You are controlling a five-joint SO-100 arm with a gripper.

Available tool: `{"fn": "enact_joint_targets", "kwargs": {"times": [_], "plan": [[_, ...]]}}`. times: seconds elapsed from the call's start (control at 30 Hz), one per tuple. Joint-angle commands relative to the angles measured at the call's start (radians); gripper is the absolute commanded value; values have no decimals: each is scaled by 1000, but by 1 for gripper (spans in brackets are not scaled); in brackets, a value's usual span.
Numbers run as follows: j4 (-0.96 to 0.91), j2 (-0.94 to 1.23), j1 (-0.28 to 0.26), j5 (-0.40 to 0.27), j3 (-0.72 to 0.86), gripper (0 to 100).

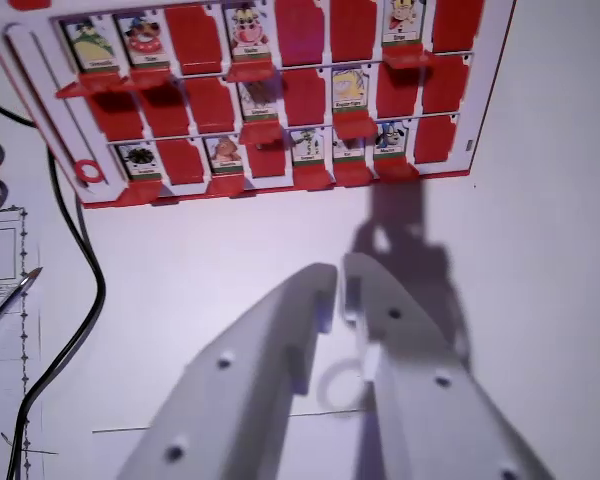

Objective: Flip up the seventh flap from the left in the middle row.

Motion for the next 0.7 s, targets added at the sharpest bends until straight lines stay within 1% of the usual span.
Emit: {"fn": "enact_joint_targets", "kwargs": {"times": [0.0,0.23,0.67], "plan": [[-35,149,-26,5,15,0],[-6,144,-57,8,-46,0],[-9,146,-55,17,-20,0]]}}
